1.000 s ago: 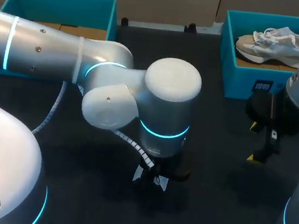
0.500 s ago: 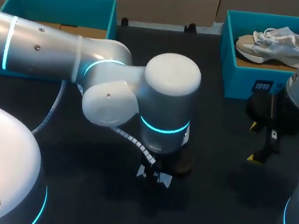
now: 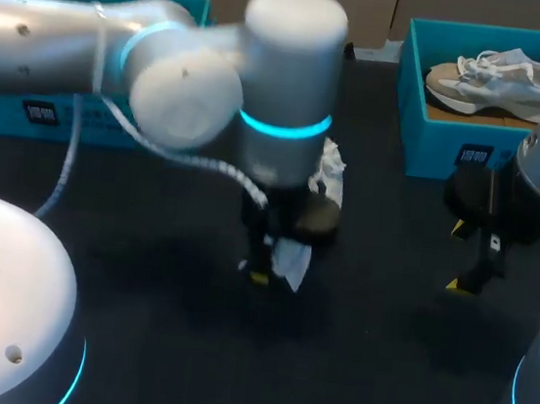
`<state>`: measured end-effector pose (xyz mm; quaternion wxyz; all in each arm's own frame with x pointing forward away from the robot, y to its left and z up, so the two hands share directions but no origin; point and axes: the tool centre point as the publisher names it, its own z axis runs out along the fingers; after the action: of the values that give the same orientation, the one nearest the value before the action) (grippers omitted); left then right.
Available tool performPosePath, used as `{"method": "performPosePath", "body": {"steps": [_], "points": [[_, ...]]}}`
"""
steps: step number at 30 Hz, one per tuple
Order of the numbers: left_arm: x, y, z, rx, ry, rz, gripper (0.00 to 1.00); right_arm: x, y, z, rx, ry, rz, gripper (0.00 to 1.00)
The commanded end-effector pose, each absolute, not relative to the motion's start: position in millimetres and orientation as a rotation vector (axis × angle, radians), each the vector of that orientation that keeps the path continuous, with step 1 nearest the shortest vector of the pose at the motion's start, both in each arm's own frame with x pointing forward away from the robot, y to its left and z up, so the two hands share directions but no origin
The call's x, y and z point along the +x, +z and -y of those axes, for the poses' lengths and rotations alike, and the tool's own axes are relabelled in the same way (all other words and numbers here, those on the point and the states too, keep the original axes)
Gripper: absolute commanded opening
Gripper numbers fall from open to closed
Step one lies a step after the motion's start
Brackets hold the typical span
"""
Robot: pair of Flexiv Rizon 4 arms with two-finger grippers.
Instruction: Take the shoe out of the shoebox, open the shoe tongue, remove and reinsert the insole, then place the shoe into the shoebox
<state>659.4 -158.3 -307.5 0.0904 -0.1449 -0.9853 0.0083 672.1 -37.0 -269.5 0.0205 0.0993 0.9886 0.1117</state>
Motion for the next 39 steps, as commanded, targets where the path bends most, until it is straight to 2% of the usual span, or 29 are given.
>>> {"method": "performPosePath", "body": {"steps": [1,12,24,39], "points": [[684,-241,116,-0.401,0.026,2.962,0.0,671,-270,37,0.307,0.346,-3.064,1.0],[748,-167,61,-0.339,-0.081,3.018,0.0,671,-270,37,0.307,0.346,-3.064,1.0],[862,-131,-15,-0.335,-0.12,2.947,0.0,671,-270,37,0.307,0.346,-3.064,1.0],[862,-131,-15,-0.335,-0.12,2.947,0.0,671,-270,37,0.307,0.346,-3.064,1.0]]}}
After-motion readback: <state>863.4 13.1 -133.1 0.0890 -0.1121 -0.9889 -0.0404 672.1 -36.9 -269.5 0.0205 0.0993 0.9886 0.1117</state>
